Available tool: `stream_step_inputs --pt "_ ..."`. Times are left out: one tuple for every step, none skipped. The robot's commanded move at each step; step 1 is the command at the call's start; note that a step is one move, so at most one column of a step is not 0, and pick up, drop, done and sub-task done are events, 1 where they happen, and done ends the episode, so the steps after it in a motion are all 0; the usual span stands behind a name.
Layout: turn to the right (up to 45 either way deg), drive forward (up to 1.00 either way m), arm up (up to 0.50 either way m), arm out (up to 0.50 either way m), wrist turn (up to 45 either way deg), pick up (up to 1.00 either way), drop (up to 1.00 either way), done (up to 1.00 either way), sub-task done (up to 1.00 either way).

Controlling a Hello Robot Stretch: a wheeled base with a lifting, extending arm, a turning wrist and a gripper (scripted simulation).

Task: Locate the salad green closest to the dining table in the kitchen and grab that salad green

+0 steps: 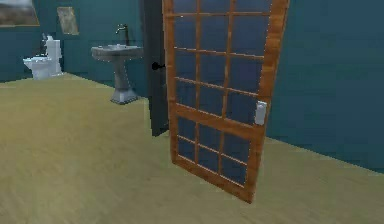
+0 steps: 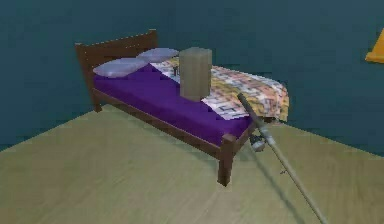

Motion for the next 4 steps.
stream_step_inputs --pt "9.0 0.00 0.00 0.00 0.0 0.00 0.00 0.00 0.00" --pt "0.0 0.40 0.00 0.00 0.0 0.00 0.00 0.00 0.00" --pt "-45.0 0.00 0.00 0.00 0.0 0.00 0.00 0.00 0.00" --pt "0.0 1.00 0.00 0.00 0.0 0.00 0.00 0.00 0.00"
